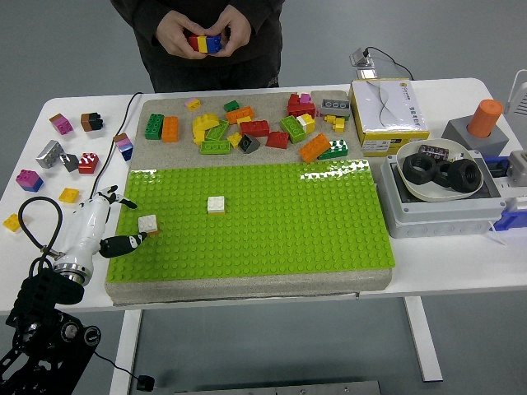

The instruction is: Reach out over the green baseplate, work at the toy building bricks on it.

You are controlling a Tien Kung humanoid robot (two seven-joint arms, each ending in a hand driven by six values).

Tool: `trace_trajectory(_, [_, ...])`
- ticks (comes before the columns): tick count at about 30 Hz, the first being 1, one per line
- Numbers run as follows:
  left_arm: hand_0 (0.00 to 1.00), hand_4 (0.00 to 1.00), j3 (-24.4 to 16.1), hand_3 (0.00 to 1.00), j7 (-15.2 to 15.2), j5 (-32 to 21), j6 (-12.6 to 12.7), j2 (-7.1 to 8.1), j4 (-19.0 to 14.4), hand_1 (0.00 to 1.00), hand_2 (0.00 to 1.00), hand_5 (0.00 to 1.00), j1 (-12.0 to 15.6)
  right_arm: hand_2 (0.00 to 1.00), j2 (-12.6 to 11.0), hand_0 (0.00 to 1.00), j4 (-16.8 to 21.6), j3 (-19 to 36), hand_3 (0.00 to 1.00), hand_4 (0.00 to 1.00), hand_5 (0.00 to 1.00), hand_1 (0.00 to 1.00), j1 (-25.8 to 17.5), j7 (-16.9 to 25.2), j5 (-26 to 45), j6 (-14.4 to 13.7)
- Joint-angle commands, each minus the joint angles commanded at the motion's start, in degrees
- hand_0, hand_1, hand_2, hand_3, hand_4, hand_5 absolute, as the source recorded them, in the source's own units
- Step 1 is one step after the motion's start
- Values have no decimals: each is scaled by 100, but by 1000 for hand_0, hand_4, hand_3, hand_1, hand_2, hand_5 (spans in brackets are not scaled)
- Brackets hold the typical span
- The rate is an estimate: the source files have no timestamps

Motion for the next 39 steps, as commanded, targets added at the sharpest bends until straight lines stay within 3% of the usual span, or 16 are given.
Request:
trace_trajectory(7, [983,881,41,597,74,-30,-64,-10,60,946,959,158,-101,660,-5,592,0,1,646,622,824,602,8,0,-4,-1])
trace_trajectory(17, [984,860,22,582,224,-51,-307,-57,402,942,952,166,-387,660,-13,592,0,-4,646,622,823,603,24,0,-8,-3])
trace_trajectory(39, [984,821,115,559,347,-135,-547,-58,535,930,933,142,-520,659,-21,593,0,-11,645,621,822,602,37,-1,-9,-5])
